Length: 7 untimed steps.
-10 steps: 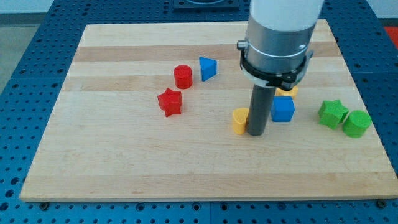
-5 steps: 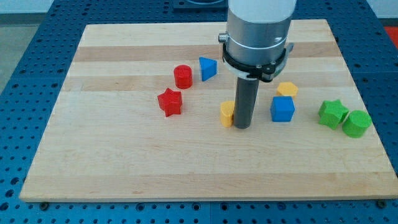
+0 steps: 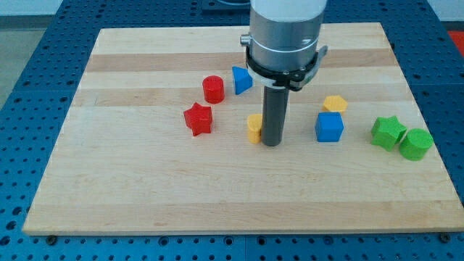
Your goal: Move the yellow heart right to the red star
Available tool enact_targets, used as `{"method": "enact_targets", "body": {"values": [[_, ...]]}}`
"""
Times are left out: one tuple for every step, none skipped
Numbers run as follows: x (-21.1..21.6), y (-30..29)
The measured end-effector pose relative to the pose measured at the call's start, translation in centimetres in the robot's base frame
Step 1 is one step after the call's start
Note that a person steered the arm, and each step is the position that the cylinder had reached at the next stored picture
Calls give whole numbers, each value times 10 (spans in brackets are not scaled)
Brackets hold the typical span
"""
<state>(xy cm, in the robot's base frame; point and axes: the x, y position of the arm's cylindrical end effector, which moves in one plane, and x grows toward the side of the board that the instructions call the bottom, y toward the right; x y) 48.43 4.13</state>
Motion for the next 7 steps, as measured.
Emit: {"method": "enact_targets", "body": {"values": [[0, -6], [0, -8], [0, -8], [0, -10], [0, -11], [-1, -12], [-6, -12]]}}
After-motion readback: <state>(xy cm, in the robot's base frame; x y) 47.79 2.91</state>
